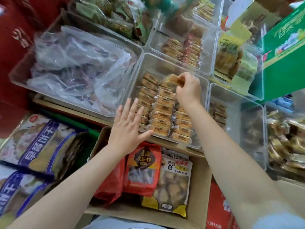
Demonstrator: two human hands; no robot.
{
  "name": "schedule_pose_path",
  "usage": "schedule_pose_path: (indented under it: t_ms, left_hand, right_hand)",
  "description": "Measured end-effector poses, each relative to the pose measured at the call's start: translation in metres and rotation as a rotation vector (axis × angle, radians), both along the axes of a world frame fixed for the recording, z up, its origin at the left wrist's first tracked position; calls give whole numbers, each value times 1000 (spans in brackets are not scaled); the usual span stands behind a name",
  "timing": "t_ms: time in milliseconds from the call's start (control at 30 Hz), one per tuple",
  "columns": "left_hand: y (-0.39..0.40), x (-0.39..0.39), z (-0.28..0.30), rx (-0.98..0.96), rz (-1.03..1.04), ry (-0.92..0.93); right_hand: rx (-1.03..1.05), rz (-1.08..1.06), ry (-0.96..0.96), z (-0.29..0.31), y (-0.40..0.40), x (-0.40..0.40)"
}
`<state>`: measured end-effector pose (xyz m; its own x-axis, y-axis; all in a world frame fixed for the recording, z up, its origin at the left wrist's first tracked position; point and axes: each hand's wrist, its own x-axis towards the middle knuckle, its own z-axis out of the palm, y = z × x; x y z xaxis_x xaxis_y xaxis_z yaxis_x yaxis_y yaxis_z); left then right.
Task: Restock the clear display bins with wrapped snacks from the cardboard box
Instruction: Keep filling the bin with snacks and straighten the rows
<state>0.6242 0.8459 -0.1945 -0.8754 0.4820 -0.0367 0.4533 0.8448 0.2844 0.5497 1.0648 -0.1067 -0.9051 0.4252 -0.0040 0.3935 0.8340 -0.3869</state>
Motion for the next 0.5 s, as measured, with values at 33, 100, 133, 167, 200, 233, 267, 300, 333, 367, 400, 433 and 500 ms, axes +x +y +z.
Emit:
schedule_pose_path:
  t_ms: [33,100,133,167,200,233,267,300,333,367,400,433,500]
  left_hand:
    - [0,0,-1,-2,-1,14]
    - [1,1,-4,2,-6,40]
    - [1,1,-5,7,-8,54]
    - [1,1,-7,11,-7,72]
    - [2,2,-8,13,-5,88]
    - [2,2,-8,16,-3,103]
    - [3,1,-8,18,-1,114]
    - [3,1,-8,18,2,123]
    - [2,1,-8,16,3,130]
    - [2,1,-8,17,3,137]
    - [1,1,-7,16,1,136]
    - [1,0,-7,12,0,128]
    - [2,0,-6,12,-2,117]
  right_hand:
    - [68,-11,-71,-6,-5,-7]
    - [246,33,-257,-12,-11,-14]
    - [297,74,-331,-14,-12,-15]
    - [327,117,-384,-16,-12,-17]
    - [349,161,-425,-19,-10,-19]
    - [360,207,-474,-22,-8,-22]
    - [356,244,-533,-25,-7,-25]
    - [333,270,-598,-31,-6,-29]
    - [304,279,-647,-35,-6,-31]
    - [266,271,-670,-41,-6,-32]
    - [227,253,-668,-47,-7,-31]
    - [195,231,-655,-52,-8,-27]
    - [180,214,-604,-65,-12,-11]
